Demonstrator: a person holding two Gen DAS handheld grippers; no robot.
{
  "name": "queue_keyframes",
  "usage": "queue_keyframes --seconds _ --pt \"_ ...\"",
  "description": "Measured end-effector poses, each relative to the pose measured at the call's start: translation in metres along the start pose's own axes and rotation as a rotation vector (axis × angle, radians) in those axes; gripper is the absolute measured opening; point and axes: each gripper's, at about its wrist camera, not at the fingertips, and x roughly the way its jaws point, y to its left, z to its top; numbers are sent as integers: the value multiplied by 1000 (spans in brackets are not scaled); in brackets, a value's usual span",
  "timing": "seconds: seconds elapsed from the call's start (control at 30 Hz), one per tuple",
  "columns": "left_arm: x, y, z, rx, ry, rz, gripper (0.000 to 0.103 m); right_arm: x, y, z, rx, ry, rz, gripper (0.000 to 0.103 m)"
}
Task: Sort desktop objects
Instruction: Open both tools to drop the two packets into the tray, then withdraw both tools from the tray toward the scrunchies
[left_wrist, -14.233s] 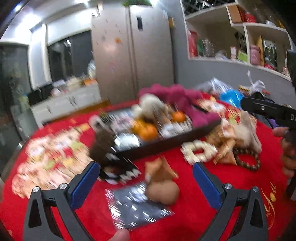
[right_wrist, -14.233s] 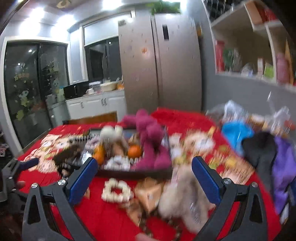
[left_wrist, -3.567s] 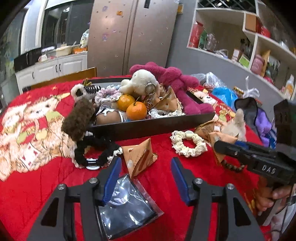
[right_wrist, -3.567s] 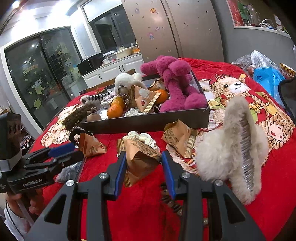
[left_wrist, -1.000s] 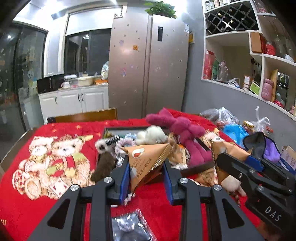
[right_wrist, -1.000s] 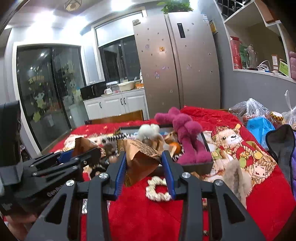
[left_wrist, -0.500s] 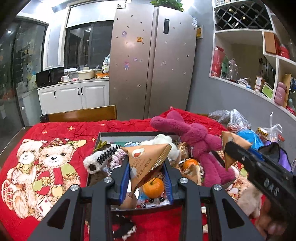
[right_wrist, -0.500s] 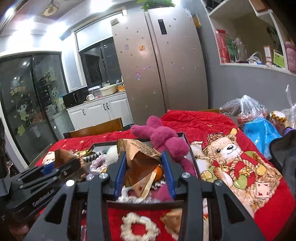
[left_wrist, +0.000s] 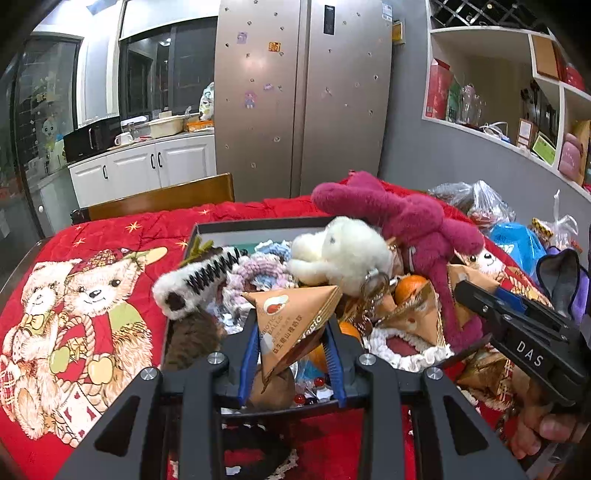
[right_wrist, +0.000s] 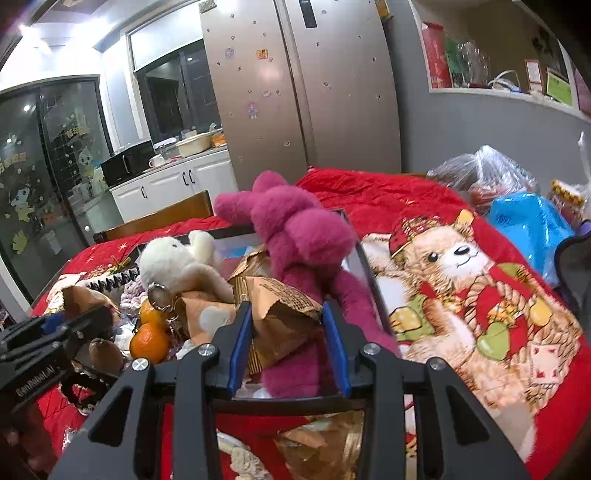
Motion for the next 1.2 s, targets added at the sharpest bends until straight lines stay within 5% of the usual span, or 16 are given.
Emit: queue_keyframes --seconds 0.8,0.93,1.03,1.2 --pt "4 -5 -7 15 12 -27 34 -1 7 1 4 24 39 41" --pt "0 -5 -5 15 -3 -63 58 -5 3 3 31 12 58 45" --pt "-8 -15 -4 78 -52 -26 78 -12 1 6 47 -20 81 67" --pt "-11 -26 -5 156 -85 27 83 -21 -1 11 78 -39 129 83"
